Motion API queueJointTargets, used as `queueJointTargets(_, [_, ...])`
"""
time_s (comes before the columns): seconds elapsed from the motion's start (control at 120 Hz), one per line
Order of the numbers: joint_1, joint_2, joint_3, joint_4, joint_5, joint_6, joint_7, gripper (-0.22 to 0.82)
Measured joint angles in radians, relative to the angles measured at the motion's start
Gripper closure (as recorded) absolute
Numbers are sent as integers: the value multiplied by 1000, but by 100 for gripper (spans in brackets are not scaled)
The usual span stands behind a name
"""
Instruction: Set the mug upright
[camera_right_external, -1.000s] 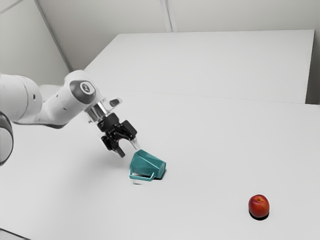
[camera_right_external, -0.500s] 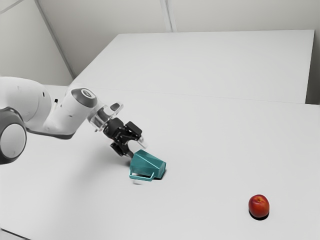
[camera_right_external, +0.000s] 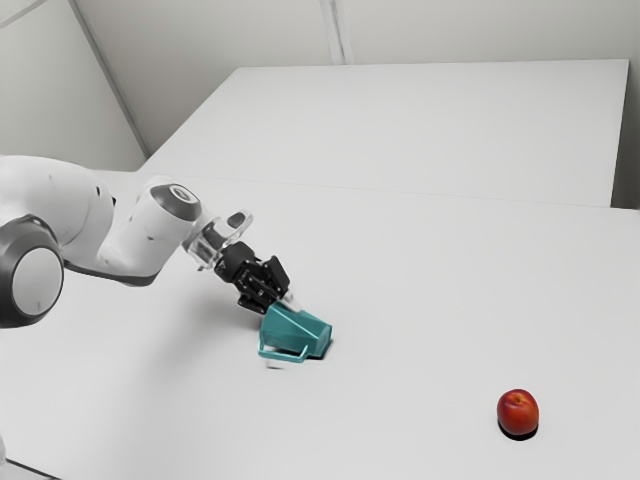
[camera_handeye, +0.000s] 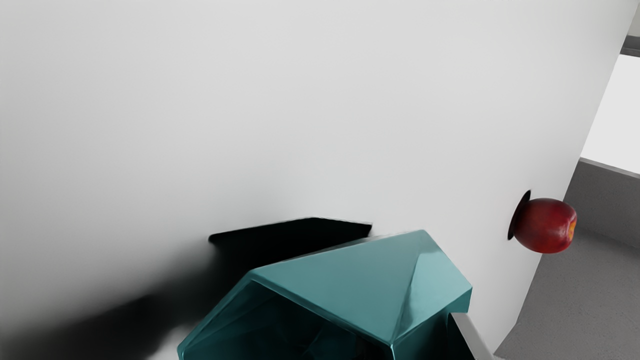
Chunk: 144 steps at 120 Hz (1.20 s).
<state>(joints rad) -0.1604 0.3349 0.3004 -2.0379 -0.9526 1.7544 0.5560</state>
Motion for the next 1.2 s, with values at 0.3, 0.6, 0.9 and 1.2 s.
queueJointTargets(0.3, [-14, -17, -1, 0, -18, 7, 5, 75])
queueJointTargets(0.6, [-36, -101, -1, -21, -4, 13, -1, 78])
queueJointTargets(0.9, [-107, -229, 0, -91, 214, 251, -29, 77])
queueJointTargets(1.2, [-139, -325, 3, -185, 503, 515, -68, 77])
